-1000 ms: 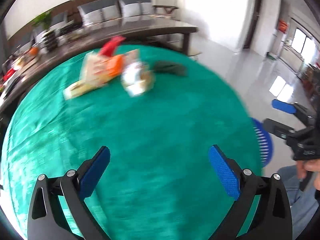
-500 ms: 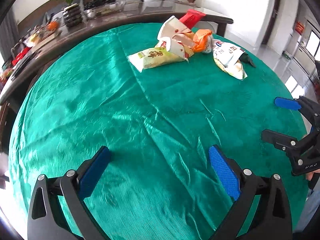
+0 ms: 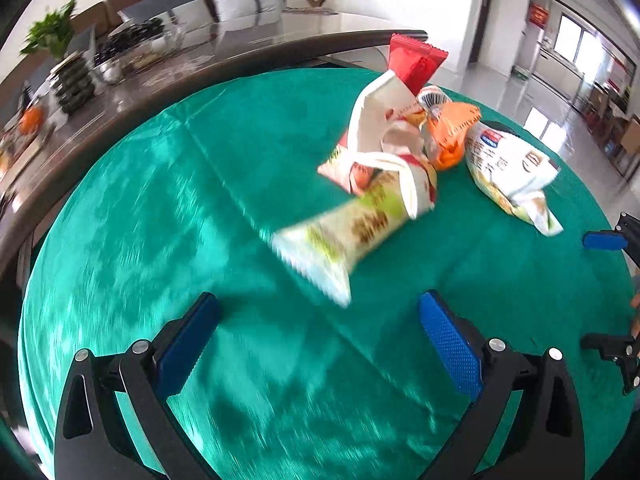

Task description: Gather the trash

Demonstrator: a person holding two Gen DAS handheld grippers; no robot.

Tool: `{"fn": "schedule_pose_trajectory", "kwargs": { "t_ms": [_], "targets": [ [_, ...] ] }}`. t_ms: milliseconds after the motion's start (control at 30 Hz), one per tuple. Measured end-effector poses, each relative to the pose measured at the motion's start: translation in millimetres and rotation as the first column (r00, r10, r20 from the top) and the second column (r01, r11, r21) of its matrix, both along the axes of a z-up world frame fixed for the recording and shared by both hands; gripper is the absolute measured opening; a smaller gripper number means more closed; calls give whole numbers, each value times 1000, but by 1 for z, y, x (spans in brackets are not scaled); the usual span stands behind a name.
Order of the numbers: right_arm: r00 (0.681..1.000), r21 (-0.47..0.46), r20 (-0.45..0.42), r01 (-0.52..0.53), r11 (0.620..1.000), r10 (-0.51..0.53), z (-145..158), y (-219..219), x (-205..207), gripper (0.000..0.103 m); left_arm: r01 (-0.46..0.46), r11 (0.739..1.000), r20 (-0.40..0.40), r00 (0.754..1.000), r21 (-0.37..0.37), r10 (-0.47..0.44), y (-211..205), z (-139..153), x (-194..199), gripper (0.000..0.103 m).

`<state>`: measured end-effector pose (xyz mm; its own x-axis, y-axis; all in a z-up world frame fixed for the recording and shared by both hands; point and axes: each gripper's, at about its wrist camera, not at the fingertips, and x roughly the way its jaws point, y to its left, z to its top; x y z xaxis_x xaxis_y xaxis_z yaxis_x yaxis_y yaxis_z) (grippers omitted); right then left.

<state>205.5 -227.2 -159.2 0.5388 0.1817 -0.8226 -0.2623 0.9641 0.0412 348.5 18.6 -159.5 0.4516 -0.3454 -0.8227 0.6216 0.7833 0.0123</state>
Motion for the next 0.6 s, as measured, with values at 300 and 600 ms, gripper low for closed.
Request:
{"fn": "schedule_pose_trajectory", "kwargs": {
  "t_ms": [300, 600],
  "targets": [
    [1000, 0, -1, 0, 1000, 0, 0, -1, 0, 98, 191, 981, 43, 980, 26, -192, -38, 2, 28, 89],
    [1000, 0, -1, 0, 1000, 0, 1, -1, 0, 98, 125, 991, -55, 990, -41, -127, -22, 13, -1, 23]
  ]
}}
